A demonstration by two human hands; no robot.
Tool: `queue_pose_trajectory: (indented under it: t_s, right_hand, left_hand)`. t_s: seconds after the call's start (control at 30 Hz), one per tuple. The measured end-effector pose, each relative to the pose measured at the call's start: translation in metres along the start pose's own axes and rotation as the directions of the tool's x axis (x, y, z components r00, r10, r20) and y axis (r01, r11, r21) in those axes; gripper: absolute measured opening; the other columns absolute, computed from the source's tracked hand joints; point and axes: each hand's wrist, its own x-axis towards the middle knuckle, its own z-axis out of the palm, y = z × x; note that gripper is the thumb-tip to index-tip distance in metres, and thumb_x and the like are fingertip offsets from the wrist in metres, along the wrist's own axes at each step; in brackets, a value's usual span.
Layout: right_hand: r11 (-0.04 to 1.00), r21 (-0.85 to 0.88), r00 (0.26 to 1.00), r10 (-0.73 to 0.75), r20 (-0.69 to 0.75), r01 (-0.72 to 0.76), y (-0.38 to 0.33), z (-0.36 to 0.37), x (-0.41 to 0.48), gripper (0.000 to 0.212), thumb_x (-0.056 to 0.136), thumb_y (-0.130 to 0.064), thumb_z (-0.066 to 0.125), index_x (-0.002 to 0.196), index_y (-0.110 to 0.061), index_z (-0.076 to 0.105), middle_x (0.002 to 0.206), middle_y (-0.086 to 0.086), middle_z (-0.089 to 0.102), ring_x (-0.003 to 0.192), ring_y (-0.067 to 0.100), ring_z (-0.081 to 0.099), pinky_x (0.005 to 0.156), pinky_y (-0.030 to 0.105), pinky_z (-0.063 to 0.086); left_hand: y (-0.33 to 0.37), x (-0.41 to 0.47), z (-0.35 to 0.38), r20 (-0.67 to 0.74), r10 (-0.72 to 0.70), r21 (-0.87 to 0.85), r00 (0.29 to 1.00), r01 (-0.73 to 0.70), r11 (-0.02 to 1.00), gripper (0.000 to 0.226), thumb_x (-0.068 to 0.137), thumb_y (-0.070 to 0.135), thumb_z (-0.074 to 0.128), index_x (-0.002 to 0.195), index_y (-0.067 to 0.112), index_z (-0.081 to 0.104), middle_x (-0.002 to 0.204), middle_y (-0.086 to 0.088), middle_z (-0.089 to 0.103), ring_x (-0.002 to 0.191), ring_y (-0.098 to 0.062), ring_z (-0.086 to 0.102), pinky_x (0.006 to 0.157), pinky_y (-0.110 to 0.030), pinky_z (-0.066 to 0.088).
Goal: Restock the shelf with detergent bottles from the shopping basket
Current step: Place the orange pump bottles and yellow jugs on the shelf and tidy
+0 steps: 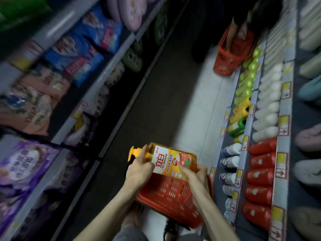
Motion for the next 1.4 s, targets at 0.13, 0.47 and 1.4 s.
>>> queue_pose_trajectory:
  t_s: [0.13, 0.47, 1.4]
  right_hand:
    - [0.984, -0.051, 0.98, -0.163, 0.114, 0.169, -0.06, -0.009, -0.036, 0.066, 0.069, -0.037, 0.099, 0.116, -0.028, 0.052, 0.109, 0.004, 0.077, 0.094, 0.022, 0.079, 0.093, 0.049, 0.062]
    - [0.92, 0.013, 0.83, -0.358, 0.427, 0.391, -0.165, -0.015, -0.093, 0.1, 0.039, -0.037, 0.104, 0.127, -0.013, 0.063, 0.111, 0.008, 0.08, 0.101, 0.025, 0.079, 0.08, 0.037, 0.065]
    - [0.786, 0.047, 0.173, -0.193, 0.966, 0.617, -0.206, 0.093, -0.251, 0.078, 0.076, -0.04, 0.088, 0.143, -0.021, 0.05, 0.128, 0.001, 0.074, 0.122, 0.02, 0.07, 0.1, 0.038, 0.059]
  left_hand:
    - [0.034, -0.047, -0.04, -0.089, 0.169, 0.052, 0.982, -0.164, 0.985, 0.077, 0.095, 0.019, 0.059, 0.158, 0.054, 0.032, 0.101, 0.018, 0.064, 0.087, -0.01, 0.067, 0.075, -0.029, 0.057]
    - [0.085, -0.134, -0.112, -0.247, 0.469, 0.142, 0.848, -0.447, 0.883, 0.068, 0.1, 0.029, 0.06, 0.155, 0.058, 0.033, 0.121, 0.012, 0.064, 0.093, -0.002, 0.063, 0.074, -0.023, 0.051]
    - [0.004, -0.277, -0.168, -0.761, 0.376, -0.375, 0.529, -0.831, 0.412, 0.056, 0.083, 0.027, 0.082, 0.134, 0.019, 0.062, 0.127, -0.004, 0.075, 0.118, -0.026, 0.073, 0.093, -0.045, 0.063]
